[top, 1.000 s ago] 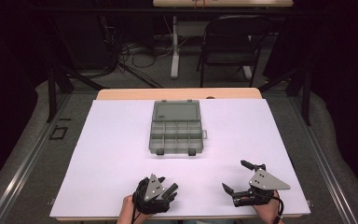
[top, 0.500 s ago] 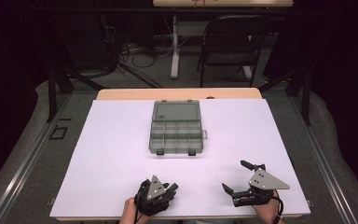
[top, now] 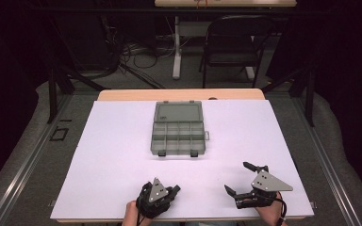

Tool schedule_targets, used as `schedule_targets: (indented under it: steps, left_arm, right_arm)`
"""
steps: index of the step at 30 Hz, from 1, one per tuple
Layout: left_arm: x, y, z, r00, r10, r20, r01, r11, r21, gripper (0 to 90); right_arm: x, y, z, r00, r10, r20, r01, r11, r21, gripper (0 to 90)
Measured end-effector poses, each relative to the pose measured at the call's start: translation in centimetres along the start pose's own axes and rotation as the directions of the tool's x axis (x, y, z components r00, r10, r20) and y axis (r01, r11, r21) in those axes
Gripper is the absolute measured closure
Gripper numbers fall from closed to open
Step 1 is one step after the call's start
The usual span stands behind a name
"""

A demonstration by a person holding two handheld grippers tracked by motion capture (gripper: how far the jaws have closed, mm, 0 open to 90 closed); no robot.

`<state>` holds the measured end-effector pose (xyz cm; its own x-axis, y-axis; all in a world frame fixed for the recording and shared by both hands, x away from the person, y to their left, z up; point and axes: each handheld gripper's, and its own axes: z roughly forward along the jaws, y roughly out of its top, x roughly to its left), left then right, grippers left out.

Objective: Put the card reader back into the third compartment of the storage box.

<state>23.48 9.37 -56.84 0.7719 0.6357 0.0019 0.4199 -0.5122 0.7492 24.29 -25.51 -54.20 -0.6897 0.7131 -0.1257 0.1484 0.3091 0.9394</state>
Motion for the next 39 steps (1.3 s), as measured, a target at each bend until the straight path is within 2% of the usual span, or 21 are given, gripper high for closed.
schedule_targets:
  steps: [12,22,27,39]
  left_arm:
    - [0.3,0.1,-0.5,0.9998,0.016,0.009,-0.016,0.9995,-0.026,73.3]
    - [0.6,0.5,-0.9,0.9998,0.014,0.017,-0.014,0.9986,-0.052,73.3]
    - [0.9,0.7,-1.2,0.9995,0.028,0.015,-0.027,0.9974,-0.067,73.3]
    - [1.3,1.1,-1.6,0.9995,0.022,0.024,-0.020,0.9957,-0.091,73.3]
  right_arm:
    - [0.0,0.0,-0.1,1.0000,-0.005,0.000,0.005,1.000,-0.003,0.0]
    - [0.0,-0.1,0.0,1.0000,0.000,-0.004,0.000,1.000,0.001,0.0]
    - [-0.1,0.0,0.0,1.0000,-0.003,0.001,0.003,1.000,-0.001,0.0]
    - [-0.1,-0.1,-0.1,1.0000,-0.002,0.007,0.002,1.000,-0.001,0.0]
